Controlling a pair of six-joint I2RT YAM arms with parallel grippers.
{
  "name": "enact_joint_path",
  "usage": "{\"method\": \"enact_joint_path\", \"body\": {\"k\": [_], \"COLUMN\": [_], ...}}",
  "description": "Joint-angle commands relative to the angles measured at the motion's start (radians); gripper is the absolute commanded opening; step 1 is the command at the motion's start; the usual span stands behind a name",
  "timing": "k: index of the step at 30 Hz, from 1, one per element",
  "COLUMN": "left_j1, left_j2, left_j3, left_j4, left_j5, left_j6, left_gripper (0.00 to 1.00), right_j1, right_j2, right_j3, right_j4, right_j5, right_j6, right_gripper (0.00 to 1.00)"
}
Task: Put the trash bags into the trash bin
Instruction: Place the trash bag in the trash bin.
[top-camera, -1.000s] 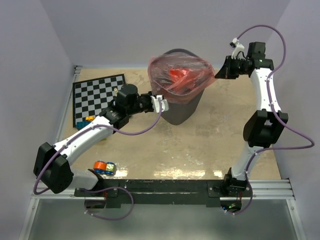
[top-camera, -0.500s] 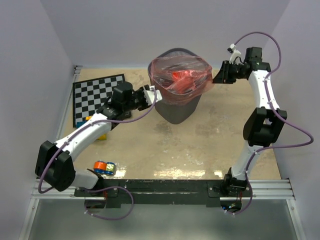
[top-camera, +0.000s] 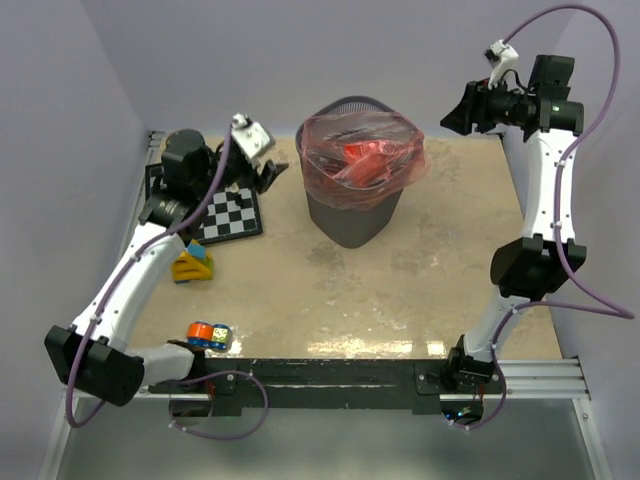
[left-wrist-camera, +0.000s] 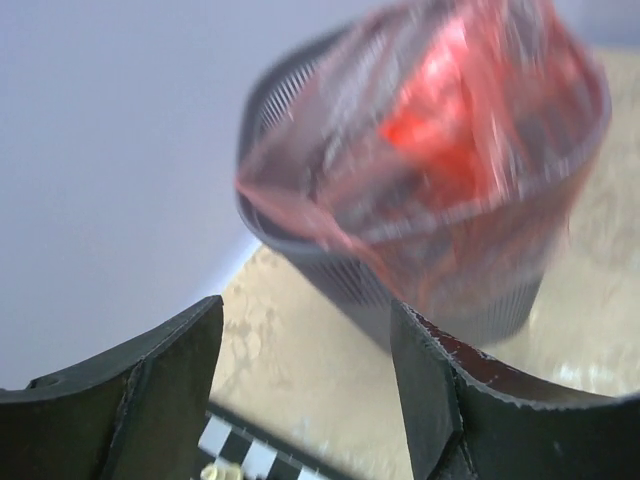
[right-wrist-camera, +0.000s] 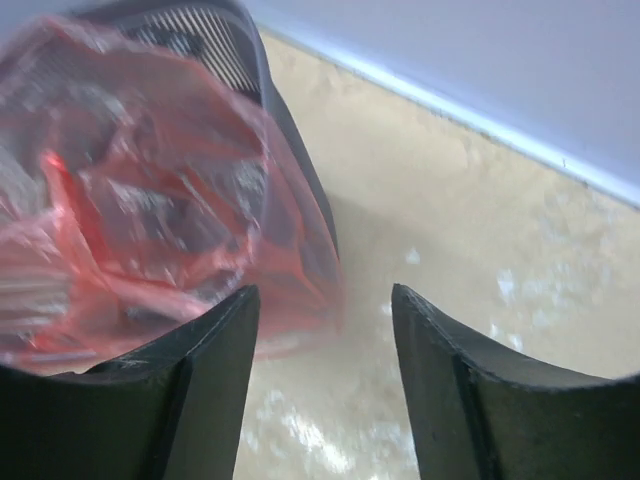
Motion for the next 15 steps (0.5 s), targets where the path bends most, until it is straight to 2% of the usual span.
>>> {"method": "enact_joint_path", "body": {"k": [1,4,6,8,12,15], "left_j1": [0.012,0.037,0.084,0.109,0.11,0.104], "left_j2": [0.173,0.268,0.293,0.32,0.446,0.507], "left_j3": [0.198,0.26,0.24,0.243,0.305,0.283], "left_j4": [0.095,0.181,0.306,0.379,0.333,0.348], "left_j5": [-0.02,-0.096,-0.134,-0.238,-0.37,-0.275], "left_j6": [-0.337,-0.529,-0.668,-0.709,-0.624,-0.612], "left_gripper": [0.71,0.71,0.69,0.68,0.65,0.63], "right_j1": [0.0,0.008,0.009,0.011,0.05,0.095], "right_j2": [-0.021,0.041,0.066,0.091,0.213,0.255], "right_j3": [-0.133,-0.164,-0.199,-0.221,-0.165,-0.184], "right_j4": [0.287,0.519,0.698,0.834,0.83,0.804], "right_j5": [-0.137,-0.178,-0.148,-0.065,-0.001,0.0], "right_j6": [0.156,0.34,0.446,0.488,0.45,0.402], "right_gripper": [0.63,0.63,0.6,0.55,0.46,0.45]}}
